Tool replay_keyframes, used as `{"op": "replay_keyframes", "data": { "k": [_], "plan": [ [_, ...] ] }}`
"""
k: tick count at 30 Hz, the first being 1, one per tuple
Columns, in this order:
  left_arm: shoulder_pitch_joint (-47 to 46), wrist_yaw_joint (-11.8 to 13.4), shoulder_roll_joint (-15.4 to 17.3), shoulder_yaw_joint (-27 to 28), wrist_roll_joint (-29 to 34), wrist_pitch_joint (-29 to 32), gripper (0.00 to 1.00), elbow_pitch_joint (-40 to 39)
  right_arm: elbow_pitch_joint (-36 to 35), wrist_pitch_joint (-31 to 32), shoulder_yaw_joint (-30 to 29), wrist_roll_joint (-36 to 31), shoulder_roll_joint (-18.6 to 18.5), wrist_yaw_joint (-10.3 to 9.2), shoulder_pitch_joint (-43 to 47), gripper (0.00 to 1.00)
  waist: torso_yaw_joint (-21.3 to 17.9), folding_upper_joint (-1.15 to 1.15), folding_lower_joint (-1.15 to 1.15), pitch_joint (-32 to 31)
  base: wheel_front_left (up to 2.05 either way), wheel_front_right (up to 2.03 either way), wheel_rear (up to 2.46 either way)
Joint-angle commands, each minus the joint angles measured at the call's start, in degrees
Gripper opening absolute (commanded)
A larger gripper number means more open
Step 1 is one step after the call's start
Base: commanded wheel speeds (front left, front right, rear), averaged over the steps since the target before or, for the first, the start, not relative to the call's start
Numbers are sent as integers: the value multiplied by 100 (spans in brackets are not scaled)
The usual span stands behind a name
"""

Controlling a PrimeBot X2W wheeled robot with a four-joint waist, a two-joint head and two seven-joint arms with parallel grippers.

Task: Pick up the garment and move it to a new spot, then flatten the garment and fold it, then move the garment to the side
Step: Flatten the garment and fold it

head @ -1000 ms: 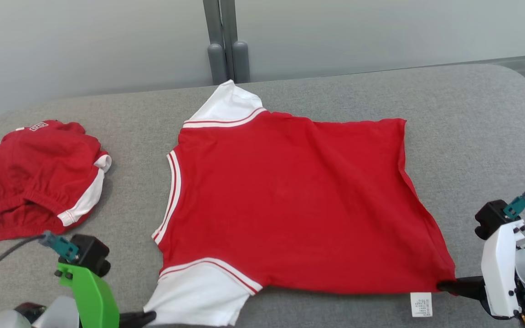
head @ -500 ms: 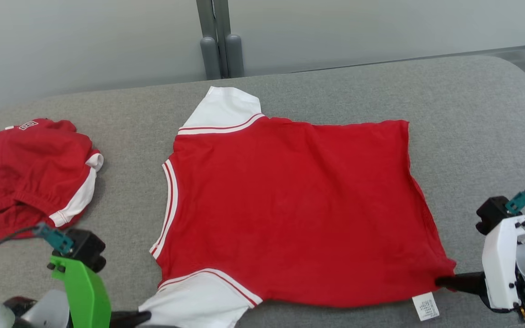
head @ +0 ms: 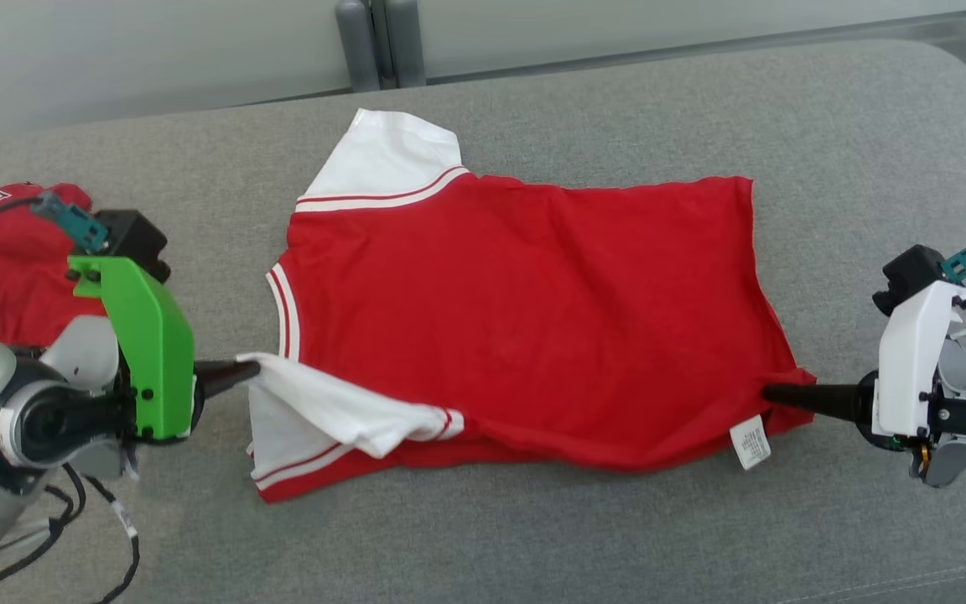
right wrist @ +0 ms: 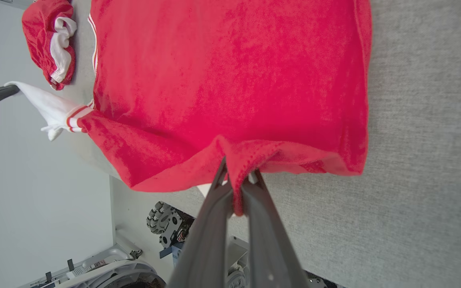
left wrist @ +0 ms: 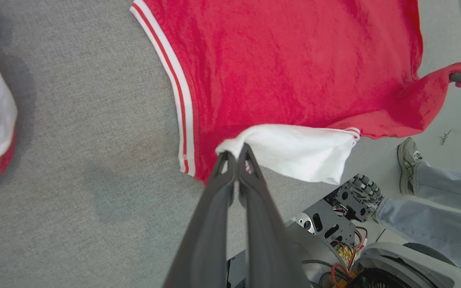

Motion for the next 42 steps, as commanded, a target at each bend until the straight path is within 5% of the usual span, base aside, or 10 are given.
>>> {"op": "replay_keyframes", "data": {
  "k": [1, 12, 14, 15, 16, 22, 29, 32, 35, 42],
  "plan": [
    [-216, -61, -108, 29, 93, 5, 0, 208, 100, -7, -20, 125, 29, 0, -111, 0, -105, 0, 0, 199, 0, 0, 0],
    [-895, -484, -792, 6, 396, -172, 0, 1744, 872, -69, 73, 534, 532, 0, -657, 0, -297, 0, 0, 575, 0, 0, 0],
    [-929, -557, -885, -11, 430, -226, 0, 1976, 1044, -86, 121, 522, 646, 0, -766, 39, -305, 0, 0, 593, 0, 0, 0],
    [-962, -583, -935, -17, 480, -291, 41, 2105, 1137, -101, 144, 514, 698, 0, -810, 76, -303, 0, 0, 591, 0, 0, 0],
    [-973, -610, -983, -31, 520, -335, 100, 2198, 1216, -133, 166, 508, 735, 0, -840, 100, -297, 0, 0, 578, 0, 0, 0],
    [-916, -926, -1105, -65, 700, -697, 100, 2574, 1514, -625, 156, 313, 780, 0, -969, 100, -190, 0, 0, 308, 0, 0, 0],
    [-519, -1076, -960, 128, 1204, -2180, 100, 2283, 1088, -2781, -138, -762, 656, 0, -707, 100, -52, 0, 0, -123, 0, 0, 0],
    [-185, -813, -908, 256, 1539, -3122, 100, 2011, 944, -3797, -281, -1137, 615, 0, -436, 100, 9, 0, 0, -280, 0, 0, 0],
    [205, -429, -856, 395, 1860, -4030, 100, 1676, 885, -4130, -570, -1481, 627, 0, -116, 100, 64, 0, 0, -398, 0, 0, 0],
    [1295, 552, -941, 704, 2211, -5711, 100, 866, 749, -4155, -3069, -3051, 1343, 0, 1366, 100, 169, 0, 0, -583, 0, 0, 0]
  ]
}}
